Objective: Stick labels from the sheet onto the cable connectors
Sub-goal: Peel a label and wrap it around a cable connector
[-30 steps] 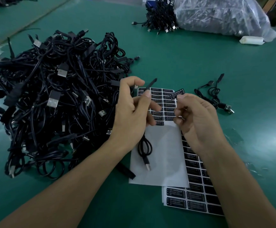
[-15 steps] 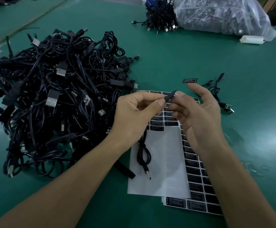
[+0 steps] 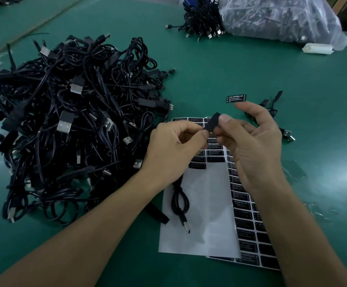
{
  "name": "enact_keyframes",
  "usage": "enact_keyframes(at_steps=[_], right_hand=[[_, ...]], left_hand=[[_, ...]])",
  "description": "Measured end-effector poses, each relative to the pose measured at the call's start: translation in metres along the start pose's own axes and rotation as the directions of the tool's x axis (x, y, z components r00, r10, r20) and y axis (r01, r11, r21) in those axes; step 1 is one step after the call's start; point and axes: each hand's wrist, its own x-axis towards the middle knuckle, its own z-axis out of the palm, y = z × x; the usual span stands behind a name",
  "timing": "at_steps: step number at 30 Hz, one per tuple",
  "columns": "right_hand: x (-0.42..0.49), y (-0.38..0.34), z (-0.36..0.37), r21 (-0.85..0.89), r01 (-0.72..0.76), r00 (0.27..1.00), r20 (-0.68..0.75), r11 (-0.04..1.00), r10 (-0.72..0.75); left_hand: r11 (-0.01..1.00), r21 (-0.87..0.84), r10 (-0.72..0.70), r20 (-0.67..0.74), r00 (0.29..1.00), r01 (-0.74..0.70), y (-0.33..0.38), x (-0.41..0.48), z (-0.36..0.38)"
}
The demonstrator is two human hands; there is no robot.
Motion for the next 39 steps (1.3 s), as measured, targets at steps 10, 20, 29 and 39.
enact_keyframes(at_steps=[10,20,29,39], right_hand=[[-0.003,-0.001,0.000,-0.108,-0.039,0.990,0.128,0.993,0.053],[0.000,0.002,-0.003,-0.254,0.052,0.977,0.212,0.966,0.003],[0.003,-0.002,-0.010,-0.355,0.122,0.975,0.215,0.927,-0.046],[0.004,-0.004,-0.012,-0.450,0.180,0.972,0.215,0.875,-0.089]], left_hand=[[0.997,-0.081,0.008,-0.040,0.999,-0.011,0.001,0.001,0.000],[0.988,-0.148,0.045,0.038,0.998,-0.039,0.004,0.000,-0.001],[0.987,-0.154,0.064,0.064,0.996,-0.054,0.003,0.000,-0.002],[0.992,-0.117,0.049,0.064,0.997,-0.041,0.002,0.001,-0.003]])
